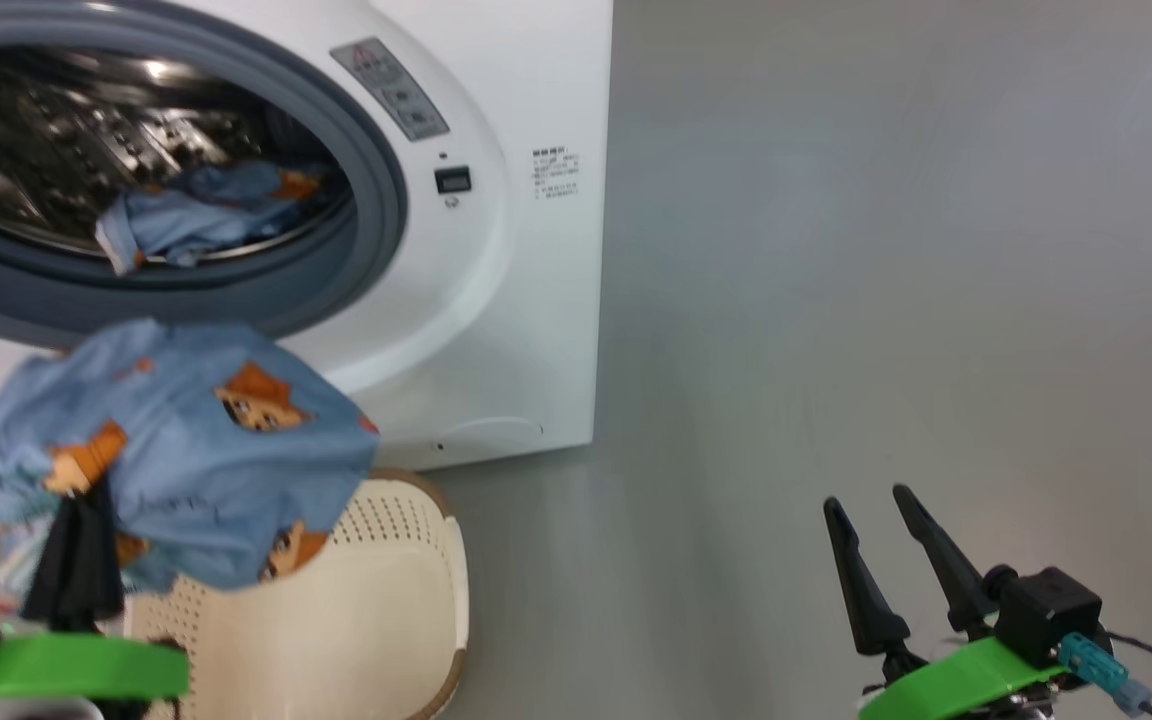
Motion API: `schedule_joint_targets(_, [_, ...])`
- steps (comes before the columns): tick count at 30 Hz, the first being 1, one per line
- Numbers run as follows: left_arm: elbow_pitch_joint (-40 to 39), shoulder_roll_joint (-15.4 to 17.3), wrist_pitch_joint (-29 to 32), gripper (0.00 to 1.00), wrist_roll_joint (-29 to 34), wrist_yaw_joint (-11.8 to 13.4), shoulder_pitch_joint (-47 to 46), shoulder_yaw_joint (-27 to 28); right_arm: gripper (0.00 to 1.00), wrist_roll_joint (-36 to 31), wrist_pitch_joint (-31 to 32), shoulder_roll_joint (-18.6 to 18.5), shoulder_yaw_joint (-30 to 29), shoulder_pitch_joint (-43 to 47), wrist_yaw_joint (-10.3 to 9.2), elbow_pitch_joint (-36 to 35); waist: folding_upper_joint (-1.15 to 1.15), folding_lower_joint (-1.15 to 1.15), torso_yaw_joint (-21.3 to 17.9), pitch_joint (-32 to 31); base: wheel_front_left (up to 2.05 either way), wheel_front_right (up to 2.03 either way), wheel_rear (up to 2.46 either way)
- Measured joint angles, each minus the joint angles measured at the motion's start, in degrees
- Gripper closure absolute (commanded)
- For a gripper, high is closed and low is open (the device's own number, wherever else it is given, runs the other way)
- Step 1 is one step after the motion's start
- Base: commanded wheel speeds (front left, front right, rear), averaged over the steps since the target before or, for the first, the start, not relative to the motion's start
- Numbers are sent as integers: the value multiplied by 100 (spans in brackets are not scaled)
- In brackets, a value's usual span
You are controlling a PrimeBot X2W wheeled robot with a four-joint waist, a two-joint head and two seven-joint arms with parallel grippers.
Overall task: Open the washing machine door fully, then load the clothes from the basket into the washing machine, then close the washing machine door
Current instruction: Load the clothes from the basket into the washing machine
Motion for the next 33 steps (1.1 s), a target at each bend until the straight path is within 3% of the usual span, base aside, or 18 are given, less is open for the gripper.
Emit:
schedule_joint_targets(13, [254, 676, -1, 100, -291, 0, -1425, -75, 0, -5, 0, 0, 205, -324, 0, -212, 0, 0, -188, 830, 0, 0, 0])
schedule_joint_targets(22, [862, 1111, -18, 100, -455, 0, -2535, -323, 0, 0, -1, 0, 265, -471, 0, -327, 0, 0, -328, 1285, 0, 0, 0])
schedule_joint_targets(33, [2178, 1644, 12, 100, -780, 0, -4187, -1259, 0, 47, -1, -3, 458, -672, 0, -364, 0, 0, -437, 1846, 0, 0, 0])
